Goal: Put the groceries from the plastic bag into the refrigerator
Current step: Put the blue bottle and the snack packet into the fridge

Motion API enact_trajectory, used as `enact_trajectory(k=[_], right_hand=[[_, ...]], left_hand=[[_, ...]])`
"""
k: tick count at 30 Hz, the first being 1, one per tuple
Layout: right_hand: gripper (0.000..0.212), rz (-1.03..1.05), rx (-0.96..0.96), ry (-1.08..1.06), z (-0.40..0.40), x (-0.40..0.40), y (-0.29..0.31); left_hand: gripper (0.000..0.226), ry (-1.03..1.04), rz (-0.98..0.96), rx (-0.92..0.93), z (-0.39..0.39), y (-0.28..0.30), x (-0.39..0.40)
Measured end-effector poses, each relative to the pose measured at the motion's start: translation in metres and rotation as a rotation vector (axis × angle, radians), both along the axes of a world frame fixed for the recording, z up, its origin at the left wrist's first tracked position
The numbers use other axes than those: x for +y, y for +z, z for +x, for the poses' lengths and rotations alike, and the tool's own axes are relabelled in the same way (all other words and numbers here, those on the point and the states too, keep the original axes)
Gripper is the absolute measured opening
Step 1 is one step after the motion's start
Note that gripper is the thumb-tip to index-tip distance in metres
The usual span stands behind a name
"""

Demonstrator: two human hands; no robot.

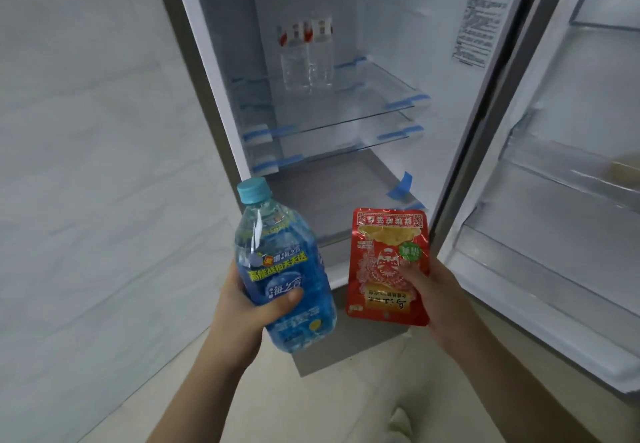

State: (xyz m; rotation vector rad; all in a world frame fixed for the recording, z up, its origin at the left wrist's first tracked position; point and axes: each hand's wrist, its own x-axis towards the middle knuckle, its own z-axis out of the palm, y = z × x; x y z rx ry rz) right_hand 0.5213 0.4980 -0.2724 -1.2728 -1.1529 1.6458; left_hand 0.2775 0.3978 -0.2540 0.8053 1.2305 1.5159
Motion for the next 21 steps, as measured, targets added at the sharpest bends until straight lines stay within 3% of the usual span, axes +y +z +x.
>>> enact_trajectory(k=[5,12,21], right_hand=[[0.029,-0.057,-0.012,0.047,0.004,0.067,-0.023],[0.021,-0.108,-0.003,0.119,0.014,0.155,-0.037],[0.023,-0.204,-0.134,0.195,-0.019,0.212,-0.068]], left_hand=[[0.092,0.031,-0.037,0.039,0.013,-0.003,0.055],[0.094,0.142,-0.08,0.018,0.033,-0.007,0.114],[0.086,0.18,-0.113,0.025,0.022,-0.009,0.139]])
